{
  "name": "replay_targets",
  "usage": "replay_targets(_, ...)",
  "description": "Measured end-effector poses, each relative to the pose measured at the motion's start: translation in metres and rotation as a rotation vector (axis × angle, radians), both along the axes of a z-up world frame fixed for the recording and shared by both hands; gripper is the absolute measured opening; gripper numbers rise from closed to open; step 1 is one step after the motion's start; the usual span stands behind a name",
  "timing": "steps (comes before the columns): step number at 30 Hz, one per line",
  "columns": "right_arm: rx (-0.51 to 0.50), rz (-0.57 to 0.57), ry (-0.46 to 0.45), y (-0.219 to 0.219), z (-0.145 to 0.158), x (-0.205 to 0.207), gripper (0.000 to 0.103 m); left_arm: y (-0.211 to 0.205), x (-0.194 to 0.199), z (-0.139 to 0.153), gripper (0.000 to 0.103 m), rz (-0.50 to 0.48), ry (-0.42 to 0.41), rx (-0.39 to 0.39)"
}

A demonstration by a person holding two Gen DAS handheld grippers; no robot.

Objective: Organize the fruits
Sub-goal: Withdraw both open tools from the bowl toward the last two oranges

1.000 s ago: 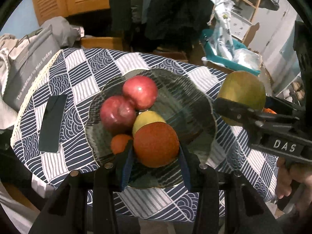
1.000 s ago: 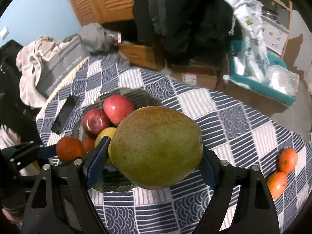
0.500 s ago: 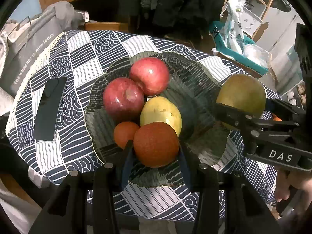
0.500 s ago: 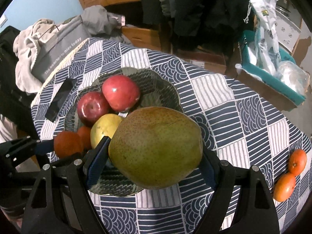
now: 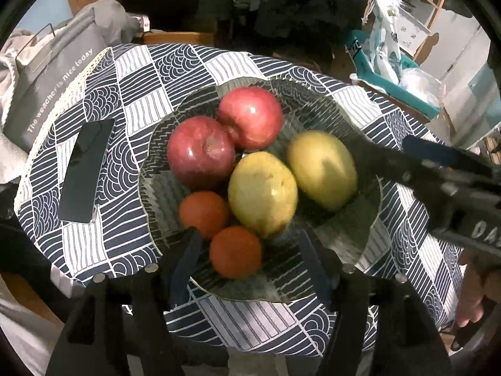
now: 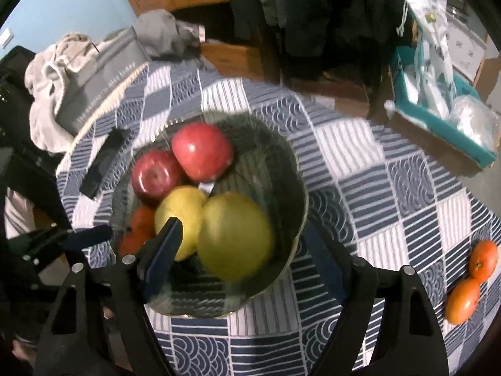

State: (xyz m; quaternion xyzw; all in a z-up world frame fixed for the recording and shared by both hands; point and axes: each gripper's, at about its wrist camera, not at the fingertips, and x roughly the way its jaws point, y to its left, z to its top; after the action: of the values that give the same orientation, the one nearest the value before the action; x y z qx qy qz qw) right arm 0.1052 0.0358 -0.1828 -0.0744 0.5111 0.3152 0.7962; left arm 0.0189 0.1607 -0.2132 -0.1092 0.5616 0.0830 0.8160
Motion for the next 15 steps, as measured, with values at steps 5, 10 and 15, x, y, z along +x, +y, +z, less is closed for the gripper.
replay_targets(5, 0.035, -0.023, -0.024, -0.003, 0.019, 0.002, 0.082, -0.002, 0.0, 0.004, 0.071, -0.003, 0.0, 0.003)
replay_targets(10, 0.024, -0.042, -0.06, -0.008, 0.031, -0.001, 0.082, -0.006, 0.0, 0.015, 0.076, -0.01, -0.024, 0.002)
replay_targets(15, -0.009, -0.066, -0.1, -0.018, 0.041, -0.004, 0.084, -0.012, -0.001, 0.031, 0.078, -0.016, -0.065, -0.004)
